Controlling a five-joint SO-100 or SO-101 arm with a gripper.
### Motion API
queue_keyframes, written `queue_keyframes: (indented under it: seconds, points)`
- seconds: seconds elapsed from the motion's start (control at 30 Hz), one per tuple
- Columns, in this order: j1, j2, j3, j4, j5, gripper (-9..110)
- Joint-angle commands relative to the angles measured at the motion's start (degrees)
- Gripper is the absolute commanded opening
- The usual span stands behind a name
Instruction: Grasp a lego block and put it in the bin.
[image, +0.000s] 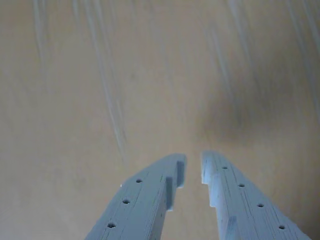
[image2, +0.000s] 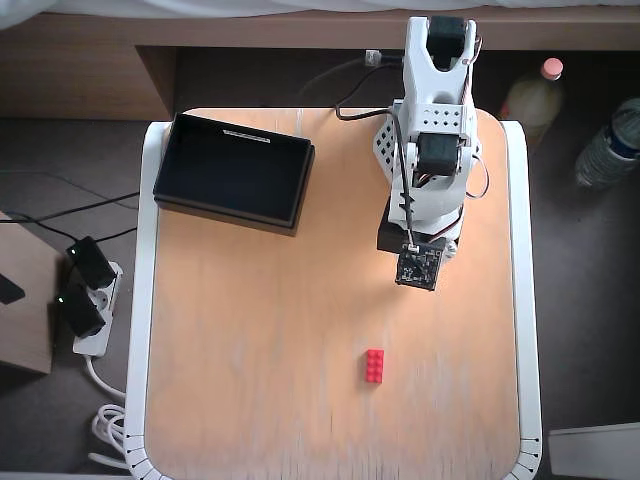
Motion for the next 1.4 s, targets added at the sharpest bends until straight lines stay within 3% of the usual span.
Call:
queue_keyframes:
  seconds: [0.0, 0.3, 1.03, 1.37]
  points:
    - [-1.5, 5.0, 8.9, 0.4, 1.8, 0]
    - [-1.4, 1.5, 6.3, -0.4, 5.6, 0]
    - [4.3, -45.6, -43.2, -1.0, 8.4, 0]
    - [14.6, -63.0, -54.8, -14.5, 17.7, 1]
